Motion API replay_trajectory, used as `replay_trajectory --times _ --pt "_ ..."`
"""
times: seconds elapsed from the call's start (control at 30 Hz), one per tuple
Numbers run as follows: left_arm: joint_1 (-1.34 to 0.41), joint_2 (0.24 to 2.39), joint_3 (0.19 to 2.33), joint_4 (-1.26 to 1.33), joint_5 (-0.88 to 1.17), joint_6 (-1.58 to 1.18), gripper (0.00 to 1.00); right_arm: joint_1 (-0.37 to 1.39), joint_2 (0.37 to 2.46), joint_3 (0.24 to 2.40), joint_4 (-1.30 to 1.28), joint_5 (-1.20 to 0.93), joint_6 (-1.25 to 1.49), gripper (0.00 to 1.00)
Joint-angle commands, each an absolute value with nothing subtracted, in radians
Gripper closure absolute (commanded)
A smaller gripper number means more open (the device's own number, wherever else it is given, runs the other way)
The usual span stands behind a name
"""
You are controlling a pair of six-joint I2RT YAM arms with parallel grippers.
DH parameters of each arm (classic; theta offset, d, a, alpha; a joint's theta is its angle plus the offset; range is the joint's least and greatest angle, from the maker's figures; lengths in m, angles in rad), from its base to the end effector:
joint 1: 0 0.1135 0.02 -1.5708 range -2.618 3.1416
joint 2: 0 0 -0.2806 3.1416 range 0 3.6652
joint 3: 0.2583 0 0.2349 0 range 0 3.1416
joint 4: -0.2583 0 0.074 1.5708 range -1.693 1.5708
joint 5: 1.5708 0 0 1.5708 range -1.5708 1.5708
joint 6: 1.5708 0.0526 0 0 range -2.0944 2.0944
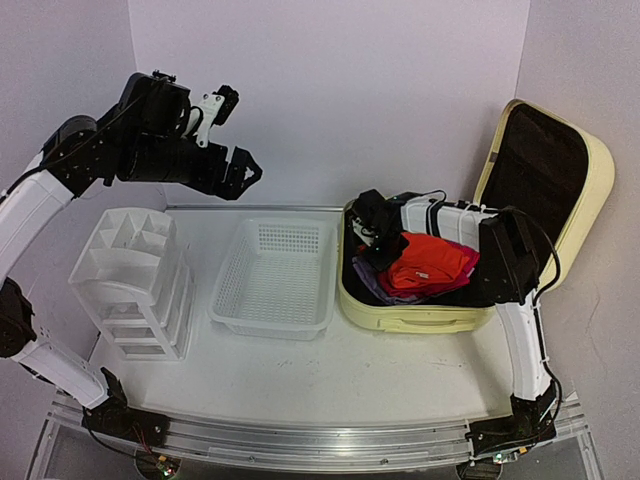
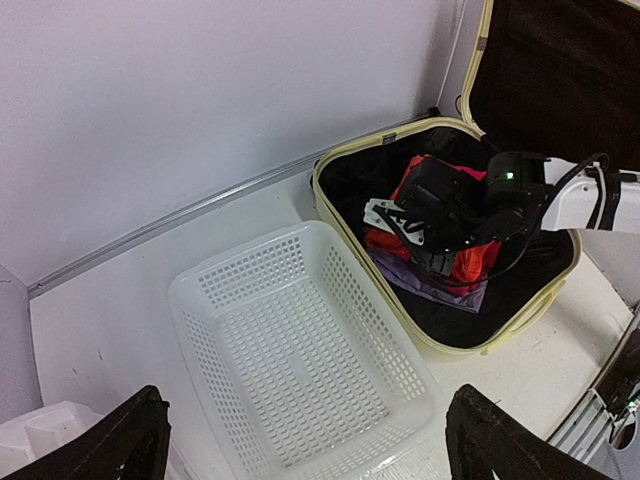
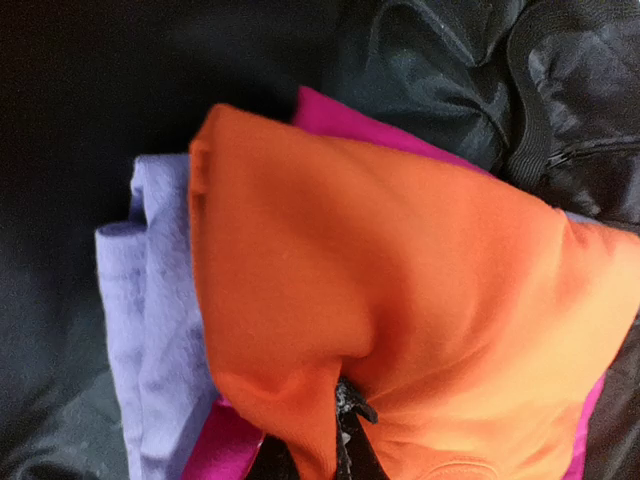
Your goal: Open, take out, and arrange the luggage
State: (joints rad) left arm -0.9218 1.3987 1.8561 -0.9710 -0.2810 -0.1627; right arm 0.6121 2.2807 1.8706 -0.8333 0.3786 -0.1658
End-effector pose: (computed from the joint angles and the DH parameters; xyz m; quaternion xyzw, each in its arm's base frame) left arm 0.1674 -0.1965 0.4829 0.2512 0.8203 -0.1541 0.4901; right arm 0.3996 0.2568 0.1744 -0.3391 0.9083 -0.1456 0.1972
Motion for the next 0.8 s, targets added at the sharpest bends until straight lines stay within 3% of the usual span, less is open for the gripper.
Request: replay_trajectory --times 0.0,0.4,0.77 --pt "-0.919 1.373 1.858 -0.959 -0.268 -0.178 0.03 0.548 2.164 1.851 -0.857 0.17 -0.158 0.91" --pt "-0.919 1.387 1.868 -0.96 -0.248 -0.173 0.03 0.479 2.142 1.826 -0.871 -0.054 -0.196 0.72" --pt "-0.919 1.383 1.87 -0.962 -0.244 -0.182 0.03 0.458 2.14 1.847 -0.88 -0.02 -0.197 0.77"
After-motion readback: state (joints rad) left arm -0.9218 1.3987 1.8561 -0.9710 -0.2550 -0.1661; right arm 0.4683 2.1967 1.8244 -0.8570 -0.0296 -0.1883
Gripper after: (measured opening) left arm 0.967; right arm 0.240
